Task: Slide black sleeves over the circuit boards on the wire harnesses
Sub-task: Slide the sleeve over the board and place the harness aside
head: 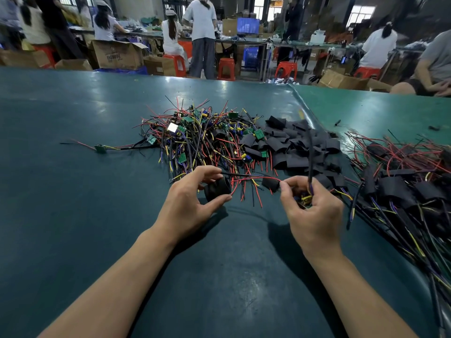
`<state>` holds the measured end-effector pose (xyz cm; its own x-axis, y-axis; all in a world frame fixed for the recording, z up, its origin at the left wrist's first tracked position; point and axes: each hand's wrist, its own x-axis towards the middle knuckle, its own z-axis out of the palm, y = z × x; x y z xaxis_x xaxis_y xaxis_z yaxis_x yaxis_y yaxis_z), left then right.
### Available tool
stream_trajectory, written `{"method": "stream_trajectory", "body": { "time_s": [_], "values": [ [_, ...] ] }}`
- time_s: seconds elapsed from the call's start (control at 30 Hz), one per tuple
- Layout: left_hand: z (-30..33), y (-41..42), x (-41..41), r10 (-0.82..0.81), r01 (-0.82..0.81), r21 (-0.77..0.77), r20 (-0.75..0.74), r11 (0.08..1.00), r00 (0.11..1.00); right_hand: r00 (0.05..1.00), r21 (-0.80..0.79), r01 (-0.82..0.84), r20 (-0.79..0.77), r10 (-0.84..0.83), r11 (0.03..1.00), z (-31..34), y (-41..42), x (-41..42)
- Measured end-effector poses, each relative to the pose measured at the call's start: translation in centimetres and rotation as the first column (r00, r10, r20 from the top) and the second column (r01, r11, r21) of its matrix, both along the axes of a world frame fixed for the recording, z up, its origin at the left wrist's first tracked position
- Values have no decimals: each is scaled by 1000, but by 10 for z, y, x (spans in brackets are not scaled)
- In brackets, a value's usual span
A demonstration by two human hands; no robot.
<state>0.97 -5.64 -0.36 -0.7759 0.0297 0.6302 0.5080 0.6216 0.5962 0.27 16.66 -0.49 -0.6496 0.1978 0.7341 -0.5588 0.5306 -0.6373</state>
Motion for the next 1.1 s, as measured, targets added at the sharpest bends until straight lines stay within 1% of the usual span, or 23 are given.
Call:
{"method": "stream_trajectory", "body": {
  "time_s": [0.07, 0.17, 0.37, 0.57, 0.77, 0.87, 0.97, 1.03, 1.1],
  "values": [
    [1, 0, 0, -5, 5, -1, -9, 1000, 1000, 1000, 25, -29, -5, 29, 999, -1, -2, 1],
    [2, 1, 1, -9, 9, -2, -24, 1000, 1000, 1000, 37, -27, -14, 27, 999, -2, -2, 0],
    [2, 1, 1, -10, 10, 9, -51, 1000, 999, 999, 45, 29, -14, -29, 999, 0, -2, 0],
    [0, -2, -1, 38, -36, 26, -54, 999, 998, 996, 17, -83, 15, 83, 996, 2, -4, 4],
    [0, -2, -2, 41, -38, 39, -72, 999, 997, 981, 29, -173, 97, 169, 985, 0, -5, 5],
    [1, -2, -1, 9, -7, 21, -78, 1000, 997, 970, 50, -211, 131, 203, 976, 1, -5, 6],
    [0, -1, 0, -28, 26, -28, -69, 999, 997, 966, 70, -203, 176, 189, 977, 1, -5, 6],
    [-1, -3, -1, -2, 0, -20, -92, 1000, 996, 960, 18, -176, 222, 168, 984, 1, -5, 5],
    [-1, -4, -1, 33, -33, -4, -110, 999, 993, 956, 1, -166, 247, 160, 986, 1, -4, 4]
  ]
}}
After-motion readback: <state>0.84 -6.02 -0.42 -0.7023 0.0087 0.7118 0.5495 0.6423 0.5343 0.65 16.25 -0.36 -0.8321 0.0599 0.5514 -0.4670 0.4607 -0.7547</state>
